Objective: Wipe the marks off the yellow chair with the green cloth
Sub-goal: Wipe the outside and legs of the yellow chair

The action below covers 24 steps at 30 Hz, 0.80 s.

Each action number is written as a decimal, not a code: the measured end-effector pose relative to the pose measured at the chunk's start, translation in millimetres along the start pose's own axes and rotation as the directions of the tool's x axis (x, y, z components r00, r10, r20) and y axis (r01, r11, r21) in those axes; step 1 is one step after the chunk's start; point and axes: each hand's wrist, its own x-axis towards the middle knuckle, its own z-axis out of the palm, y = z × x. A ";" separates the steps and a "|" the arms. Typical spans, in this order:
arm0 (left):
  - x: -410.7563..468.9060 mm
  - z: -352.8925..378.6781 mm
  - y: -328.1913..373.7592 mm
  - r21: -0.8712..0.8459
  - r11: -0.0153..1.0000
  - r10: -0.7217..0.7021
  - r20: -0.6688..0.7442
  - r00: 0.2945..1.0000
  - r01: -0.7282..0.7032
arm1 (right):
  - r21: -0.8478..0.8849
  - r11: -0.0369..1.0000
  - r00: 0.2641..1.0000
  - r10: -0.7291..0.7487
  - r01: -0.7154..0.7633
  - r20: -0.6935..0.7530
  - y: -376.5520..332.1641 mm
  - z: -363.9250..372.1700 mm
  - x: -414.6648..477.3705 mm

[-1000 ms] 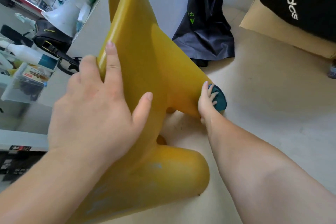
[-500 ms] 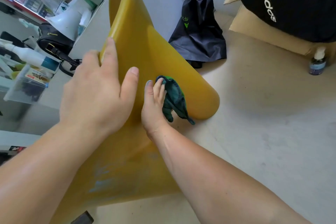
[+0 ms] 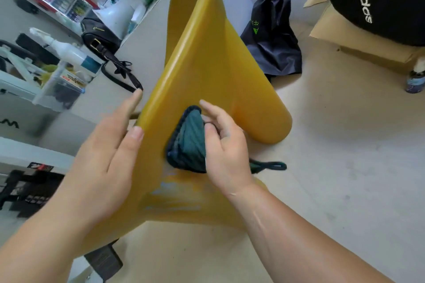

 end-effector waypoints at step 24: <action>-0.6 0.9 -13.4 -0.056 0.998 0.039 0.093 0.995 -0.034 | -0.627 0.695 0.904 0.427 -0.352 -0.033 127.2 4.1 -63.5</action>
